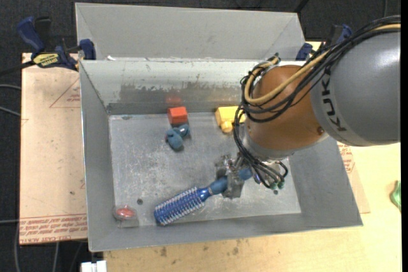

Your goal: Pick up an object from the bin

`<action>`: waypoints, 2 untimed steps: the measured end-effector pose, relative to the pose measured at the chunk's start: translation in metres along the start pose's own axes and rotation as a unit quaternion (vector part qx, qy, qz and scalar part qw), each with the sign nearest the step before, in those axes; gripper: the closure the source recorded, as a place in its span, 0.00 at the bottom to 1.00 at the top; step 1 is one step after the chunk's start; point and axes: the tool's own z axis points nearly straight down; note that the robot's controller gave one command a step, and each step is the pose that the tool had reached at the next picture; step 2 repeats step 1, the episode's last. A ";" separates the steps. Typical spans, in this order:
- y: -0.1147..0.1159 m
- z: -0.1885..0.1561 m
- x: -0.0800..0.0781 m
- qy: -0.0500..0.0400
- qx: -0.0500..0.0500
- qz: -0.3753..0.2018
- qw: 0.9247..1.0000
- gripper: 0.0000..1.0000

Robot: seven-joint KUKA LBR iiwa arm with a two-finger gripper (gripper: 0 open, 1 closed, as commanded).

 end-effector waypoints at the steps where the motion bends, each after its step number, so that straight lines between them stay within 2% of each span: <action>1: 0.001 -0.017 -0.001 0.002 0.000 -0.001 1.000 1.00; 2: 0.001 -0.017 -0.001 0.002 0.000 -0.001 1.000 1.00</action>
Offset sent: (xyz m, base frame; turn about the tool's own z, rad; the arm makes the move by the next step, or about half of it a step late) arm 0.0000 -0.0001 0.0168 0.0000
